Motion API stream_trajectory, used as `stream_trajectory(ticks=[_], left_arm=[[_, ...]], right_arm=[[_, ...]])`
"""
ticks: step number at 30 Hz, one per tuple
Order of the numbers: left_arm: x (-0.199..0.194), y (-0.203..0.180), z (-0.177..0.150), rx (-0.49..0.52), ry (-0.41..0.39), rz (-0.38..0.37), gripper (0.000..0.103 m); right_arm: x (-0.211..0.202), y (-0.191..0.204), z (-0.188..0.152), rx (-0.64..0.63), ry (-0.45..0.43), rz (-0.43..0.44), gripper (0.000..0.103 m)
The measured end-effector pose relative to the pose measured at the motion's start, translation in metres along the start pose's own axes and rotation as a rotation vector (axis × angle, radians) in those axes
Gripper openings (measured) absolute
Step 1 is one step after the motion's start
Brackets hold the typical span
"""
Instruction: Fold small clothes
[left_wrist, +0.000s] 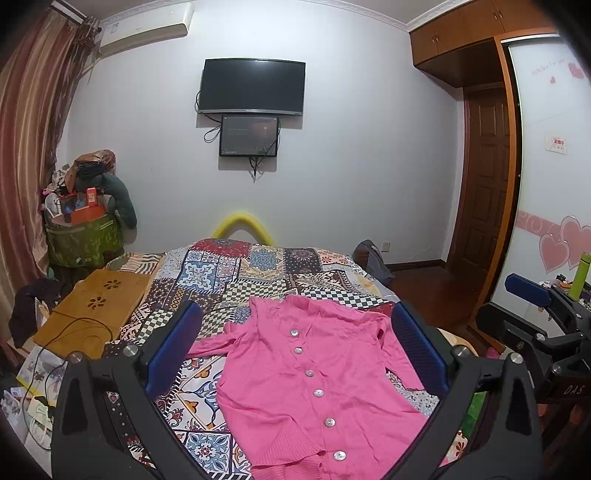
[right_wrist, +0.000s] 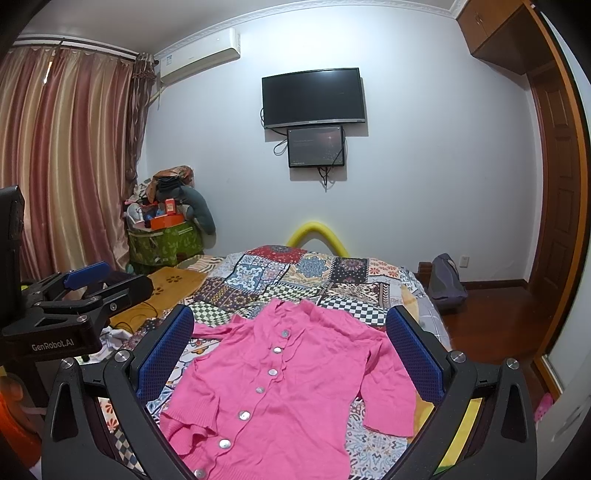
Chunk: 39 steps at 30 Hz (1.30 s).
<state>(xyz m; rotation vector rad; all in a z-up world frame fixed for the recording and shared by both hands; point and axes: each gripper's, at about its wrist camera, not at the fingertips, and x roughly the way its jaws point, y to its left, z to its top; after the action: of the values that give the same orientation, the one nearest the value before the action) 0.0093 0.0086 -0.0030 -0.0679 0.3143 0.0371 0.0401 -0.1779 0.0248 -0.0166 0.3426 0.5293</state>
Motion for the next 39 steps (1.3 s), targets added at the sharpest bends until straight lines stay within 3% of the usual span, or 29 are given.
stream_trajectory(ticks=[39], left_arm=[[0.0019, -0.0008, -0.0028, 0.007, -0.004, 0.001, 0.103]], right_arm=[[0.0010, -0.0017, 0.0028, 0.003, 0.004, -0.003, 0.103]])
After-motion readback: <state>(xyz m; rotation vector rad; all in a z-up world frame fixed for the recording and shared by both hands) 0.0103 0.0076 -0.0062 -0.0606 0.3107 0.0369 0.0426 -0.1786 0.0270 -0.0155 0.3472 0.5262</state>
